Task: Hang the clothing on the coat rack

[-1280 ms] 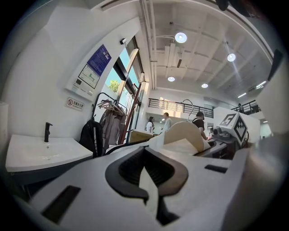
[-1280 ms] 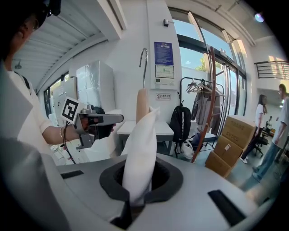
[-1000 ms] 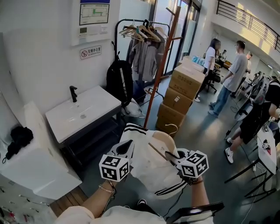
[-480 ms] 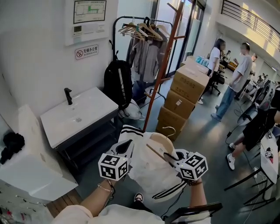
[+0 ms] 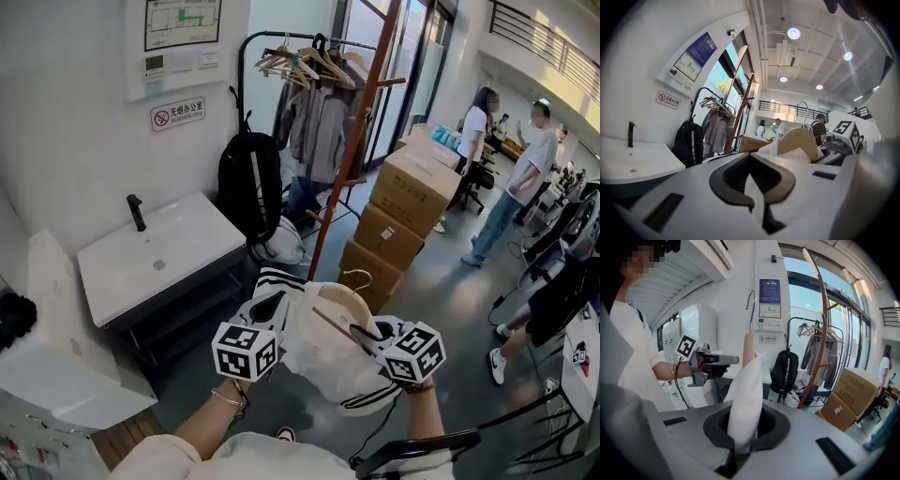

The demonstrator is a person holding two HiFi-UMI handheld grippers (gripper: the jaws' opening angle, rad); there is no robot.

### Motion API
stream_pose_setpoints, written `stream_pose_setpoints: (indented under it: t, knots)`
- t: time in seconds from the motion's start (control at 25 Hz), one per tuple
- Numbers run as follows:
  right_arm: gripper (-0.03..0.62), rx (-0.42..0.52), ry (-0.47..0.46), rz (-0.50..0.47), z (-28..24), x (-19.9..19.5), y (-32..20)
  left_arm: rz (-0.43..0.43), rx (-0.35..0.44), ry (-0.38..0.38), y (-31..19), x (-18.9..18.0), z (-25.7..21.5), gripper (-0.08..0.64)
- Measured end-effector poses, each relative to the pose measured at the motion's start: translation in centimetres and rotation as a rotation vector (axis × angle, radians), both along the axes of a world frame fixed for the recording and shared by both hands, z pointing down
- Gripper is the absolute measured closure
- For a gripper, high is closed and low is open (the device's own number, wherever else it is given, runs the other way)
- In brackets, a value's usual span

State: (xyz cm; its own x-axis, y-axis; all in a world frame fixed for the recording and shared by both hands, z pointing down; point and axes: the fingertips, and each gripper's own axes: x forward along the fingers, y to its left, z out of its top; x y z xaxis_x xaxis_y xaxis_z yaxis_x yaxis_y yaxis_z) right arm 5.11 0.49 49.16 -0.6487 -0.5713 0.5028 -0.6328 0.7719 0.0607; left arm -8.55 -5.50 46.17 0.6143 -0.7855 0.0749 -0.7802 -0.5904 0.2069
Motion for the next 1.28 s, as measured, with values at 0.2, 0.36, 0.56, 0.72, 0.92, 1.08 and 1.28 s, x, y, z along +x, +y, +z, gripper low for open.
stream_pose_setpoints:
  t: [0.2, 0.36, 0.56, 0.72, 0.92, 1.08, 1.28]
  knots:
    - [0.568, 0.000, 0.003, -0.015, 0.1, 2.3, -3.4, -0.015, 0.004, -0.010, -2.8, 2.2, 0.1, 0.552]
    - [0.568, 0.005, -0.002, -0.023, 0.1, 3.9, -5.8, -0.030, 0.011, -0.020, -4.8, 3.5, -0.1, 0.552]
    - [0.568, 0.002, -0.017, -0.029, 0.8, 5.5, -8.0, -0.040, 0.018, -0.041, -6.7, 4.9, 0.0, 0.552]
    - [0.568, -0.002, -0.027, -0.025, 1.0, 6.4, -9.6, -0.041, 0.011, -0.065, -7.7, 5.7, 0.3, 0.552]
    - [0.568, -0.005, -0.042, -0.015, 1.5, 6.9, -11.2, -0.045, 0.013, -0.079, -9.3, 6.0, 0.4, 0.552]
    - [0.568, -0.018, -0.056, -0.003, 2.4, 7.0, -12.2, -0.045, 0.017, -0.069, -10.9, 6.5, 0.7, 0.552]
    - [0.568, -0.028, -0.026, 0.007, 2.9, 7.1, -14.5, -0.026, 0.026, -0.047, -13.6, 7.5, 0.8, 0.552]
